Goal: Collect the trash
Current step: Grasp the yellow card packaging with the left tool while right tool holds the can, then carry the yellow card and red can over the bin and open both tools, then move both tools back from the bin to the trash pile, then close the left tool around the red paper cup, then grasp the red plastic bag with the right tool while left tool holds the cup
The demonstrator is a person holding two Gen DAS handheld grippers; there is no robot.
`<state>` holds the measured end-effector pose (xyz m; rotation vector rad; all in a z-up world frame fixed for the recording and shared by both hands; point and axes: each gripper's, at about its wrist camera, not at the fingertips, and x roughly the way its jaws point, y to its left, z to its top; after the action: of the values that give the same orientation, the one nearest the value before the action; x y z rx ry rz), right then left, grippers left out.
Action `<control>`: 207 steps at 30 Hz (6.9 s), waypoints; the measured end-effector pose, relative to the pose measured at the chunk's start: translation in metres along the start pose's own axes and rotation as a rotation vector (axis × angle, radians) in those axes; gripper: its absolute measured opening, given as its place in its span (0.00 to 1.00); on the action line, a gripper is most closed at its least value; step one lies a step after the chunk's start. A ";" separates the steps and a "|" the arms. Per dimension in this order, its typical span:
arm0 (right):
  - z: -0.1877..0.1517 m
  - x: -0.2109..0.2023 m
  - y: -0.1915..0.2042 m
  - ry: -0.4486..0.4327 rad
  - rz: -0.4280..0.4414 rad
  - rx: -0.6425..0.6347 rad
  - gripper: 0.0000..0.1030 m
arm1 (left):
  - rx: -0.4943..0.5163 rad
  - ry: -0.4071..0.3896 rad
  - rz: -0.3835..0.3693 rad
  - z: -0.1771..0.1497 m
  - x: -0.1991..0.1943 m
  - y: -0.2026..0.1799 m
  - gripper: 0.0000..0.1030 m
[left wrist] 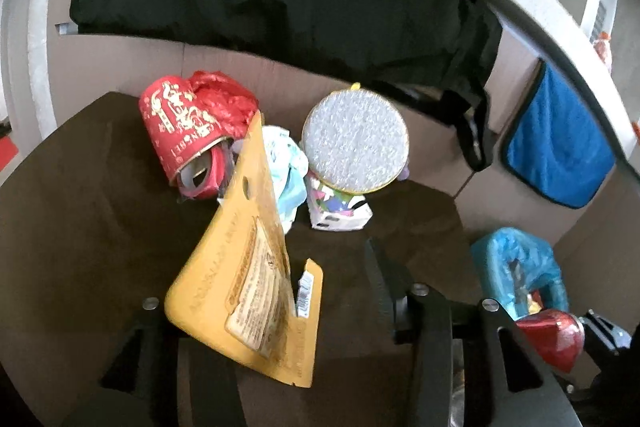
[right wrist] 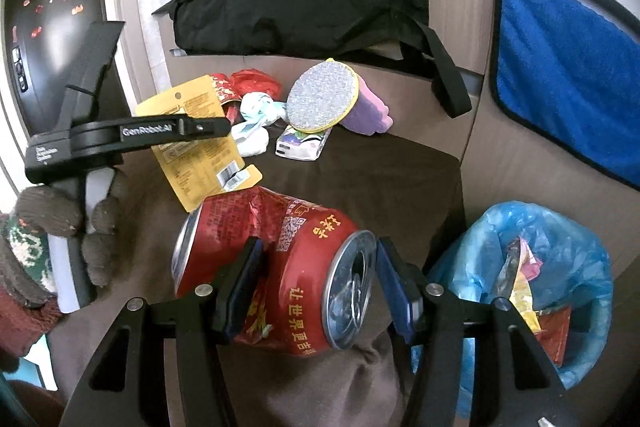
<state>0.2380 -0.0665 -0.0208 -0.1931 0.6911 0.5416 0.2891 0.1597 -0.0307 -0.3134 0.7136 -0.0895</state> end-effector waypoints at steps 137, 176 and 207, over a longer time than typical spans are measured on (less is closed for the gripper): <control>0.086 0.114 0.021 0.024 -0.019 0.018 0.61 | -0.341 0.003 -0.067 0.074 0.016 0.139 0.64; 0.168 0.182 0.138 0.022 0.058 -0.215 0.61 | -0.207 -0.294 0.231 -0.004 -0.079 0.179 0.58; 0.186 0.101 0.077 0.053 0.083 -0.134 0.22 | -0.261 -0.208 0.110 -0.007 -0.071 0.185 0.58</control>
<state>0.3640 0.1037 0.0550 -0.3057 0.7171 0.6651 0.2259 0.3470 -0.0485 -0.5238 0.5344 0.1405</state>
